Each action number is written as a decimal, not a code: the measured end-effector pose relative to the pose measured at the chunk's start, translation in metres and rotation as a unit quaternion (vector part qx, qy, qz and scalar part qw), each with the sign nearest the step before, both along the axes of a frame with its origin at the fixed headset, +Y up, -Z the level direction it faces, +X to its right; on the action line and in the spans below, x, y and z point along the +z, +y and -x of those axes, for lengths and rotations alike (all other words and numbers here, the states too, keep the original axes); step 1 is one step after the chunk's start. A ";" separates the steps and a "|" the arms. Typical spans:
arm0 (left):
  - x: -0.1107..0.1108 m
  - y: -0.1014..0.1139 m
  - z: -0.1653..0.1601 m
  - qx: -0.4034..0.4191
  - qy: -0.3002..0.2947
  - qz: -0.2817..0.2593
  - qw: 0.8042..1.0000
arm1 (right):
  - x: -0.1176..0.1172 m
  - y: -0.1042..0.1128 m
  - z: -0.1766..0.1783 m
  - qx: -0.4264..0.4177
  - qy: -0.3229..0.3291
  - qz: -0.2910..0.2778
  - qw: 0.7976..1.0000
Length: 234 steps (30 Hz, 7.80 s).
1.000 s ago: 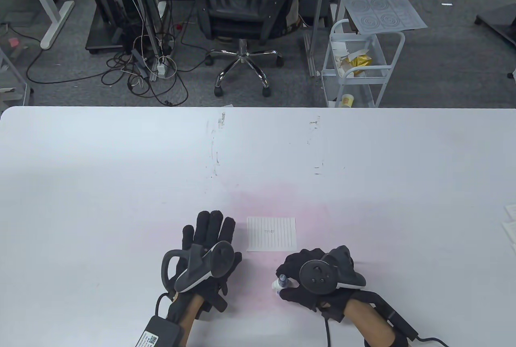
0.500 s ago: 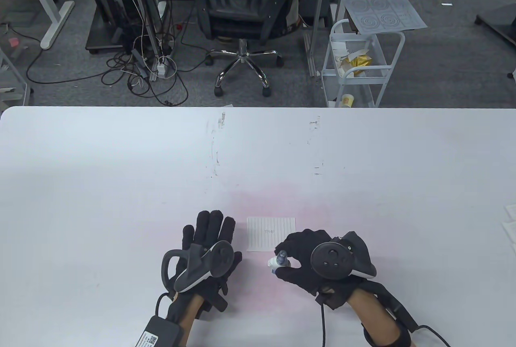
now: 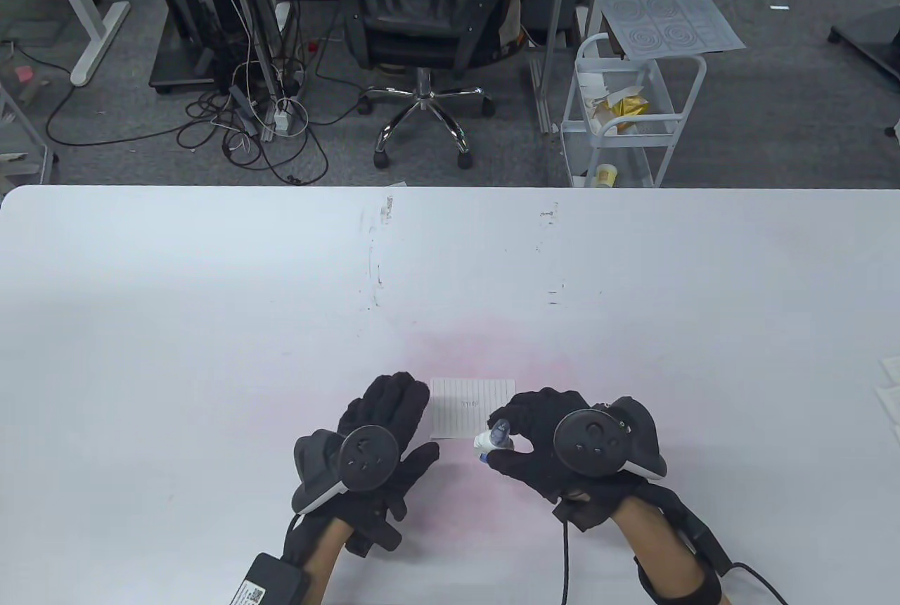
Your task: Brush correction fluid to cover black text
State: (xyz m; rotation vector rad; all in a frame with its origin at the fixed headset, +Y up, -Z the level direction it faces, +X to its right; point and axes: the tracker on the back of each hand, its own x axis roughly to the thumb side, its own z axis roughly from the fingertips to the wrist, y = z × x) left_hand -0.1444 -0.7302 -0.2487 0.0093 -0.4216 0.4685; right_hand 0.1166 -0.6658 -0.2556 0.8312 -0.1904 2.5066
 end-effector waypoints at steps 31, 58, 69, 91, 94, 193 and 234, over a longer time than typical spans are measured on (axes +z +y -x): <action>0.005 -0.007 -0.034 0.133 -0.093 0.063 0.985 | 0.009 -0.017 0.028 0.022 0.035 0.008 0.999; 0.009 -0.008 -0.040 0.115 -0.061 0.052 0.990 | 0.028 -0.005 0.028 -0.077 -0.059 -0.056 0.994; 0.008 -0.008 -0.040 0.101 -0.087 0.064 0.989 | 0.024 -0.003 0.030 -0.034 0.024 -0.004 0.999; 0.010 -0.005 -0.041 0.088 -0.078 0.048 0.992 | 0.032 -0.002 0.032 -0.081 0.021 -0.029 0.996; 0.010 -0.006 -0.041 0.080 -0.081 0.047 0.992 | 0.030 -0.002 0.033 -0.068 0.045 -0.015 0.997; -0.017 0.003 0.116 0.046 0.270 0.031 0.961 | 0.010 -0.001 -0.027 -0.245 -0.103 -0.033 0.963; -0.009 0.006 0.129 -0.049 0.334 0.015 0.941 | 0.007 -0.004 -0.027 -0.240 -0.110 -0.024 0.964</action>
